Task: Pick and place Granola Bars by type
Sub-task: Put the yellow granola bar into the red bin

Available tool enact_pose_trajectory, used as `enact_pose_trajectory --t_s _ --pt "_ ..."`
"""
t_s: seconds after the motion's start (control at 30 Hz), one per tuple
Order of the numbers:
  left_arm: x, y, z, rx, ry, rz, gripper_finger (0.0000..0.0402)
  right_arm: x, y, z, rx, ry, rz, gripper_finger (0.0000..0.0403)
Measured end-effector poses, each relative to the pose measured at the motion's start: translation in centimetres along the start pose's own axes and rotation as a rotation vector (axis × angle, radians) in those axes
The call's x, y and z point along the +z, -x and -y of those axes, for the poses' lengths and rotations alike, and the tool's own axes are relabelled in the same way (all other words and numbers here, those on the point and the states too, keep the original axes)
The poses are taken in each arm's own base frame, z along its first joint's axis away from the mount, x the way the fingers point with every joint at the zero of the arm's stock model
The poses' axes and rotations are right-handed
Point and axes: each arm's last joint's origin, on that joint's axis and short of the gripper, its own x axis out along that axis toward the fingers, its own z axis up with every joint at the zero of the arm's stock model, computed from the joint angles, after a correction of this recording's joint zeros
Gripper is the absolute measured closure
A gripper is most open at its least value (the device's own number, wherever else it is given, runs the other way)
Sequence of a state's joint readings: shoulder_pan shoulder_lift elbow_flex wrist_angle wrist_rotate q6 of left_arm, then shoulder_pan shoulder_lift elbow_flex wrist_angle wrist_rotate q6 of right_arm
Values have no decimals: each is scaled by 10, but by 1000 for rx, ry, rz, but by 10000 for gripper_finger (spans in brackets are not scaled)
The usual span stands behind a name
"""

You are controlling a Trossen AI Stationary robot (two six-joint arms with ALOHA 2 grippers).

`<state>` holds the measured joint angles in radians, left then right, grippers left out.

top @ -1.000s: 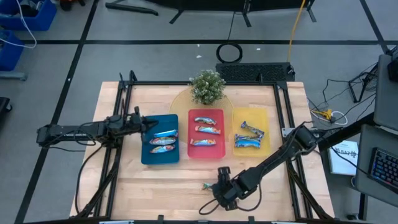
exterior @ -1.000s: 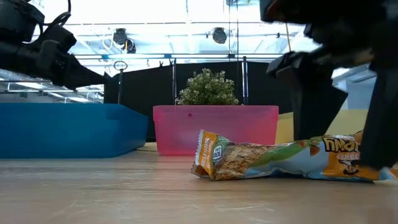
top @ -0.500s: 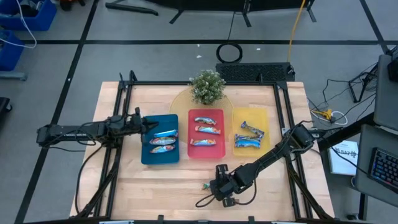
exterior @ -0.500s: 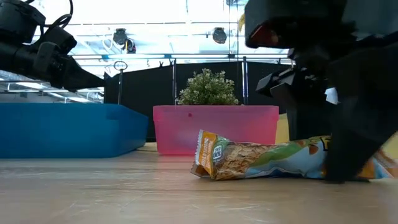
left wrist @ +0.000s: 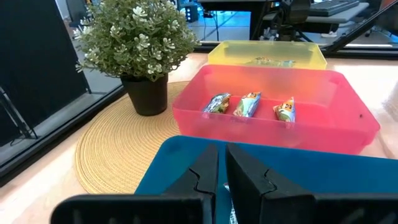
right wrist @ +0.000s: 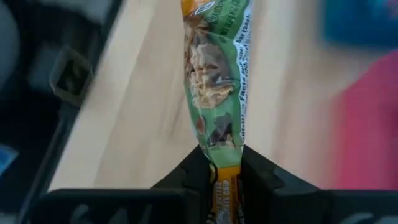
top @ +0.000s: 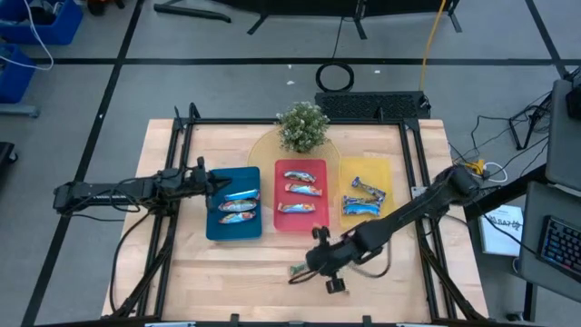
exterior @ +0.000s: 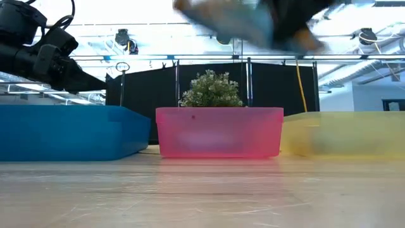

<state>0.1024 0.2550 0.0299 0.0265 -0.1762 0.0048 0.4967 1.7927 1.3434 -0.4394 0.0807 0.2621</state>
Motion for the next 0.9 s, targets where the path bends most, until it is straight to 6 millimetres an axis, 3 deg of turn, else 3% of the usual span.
enact_pose_trajectory --t_s 0.17,0.27,0.37,0.5,0.63,0.77,0.9 --pt "0 0 0 0 0 0 364 17 74 22 -127 60 192 375" --pt "0 0 0 0 0 0 364 14 113 43 -213 52 216 377" --pt "0 0 0 0 -8 0 364 3 139 66 -342 11 213 369" --pt "0 0 0 0 -23 2 364 -25 145 109 -451 -108 133 355" --pt "0 0 0 1 -21 4 364 -50 129 143 -420 -193 92 373" --pt "1 0 0 1 -20 6 364 -62 111 152 -306 -144 137 379" --pt "0 0 0 1 -20 4 364 -77 125 150 -298 -116 206 369"
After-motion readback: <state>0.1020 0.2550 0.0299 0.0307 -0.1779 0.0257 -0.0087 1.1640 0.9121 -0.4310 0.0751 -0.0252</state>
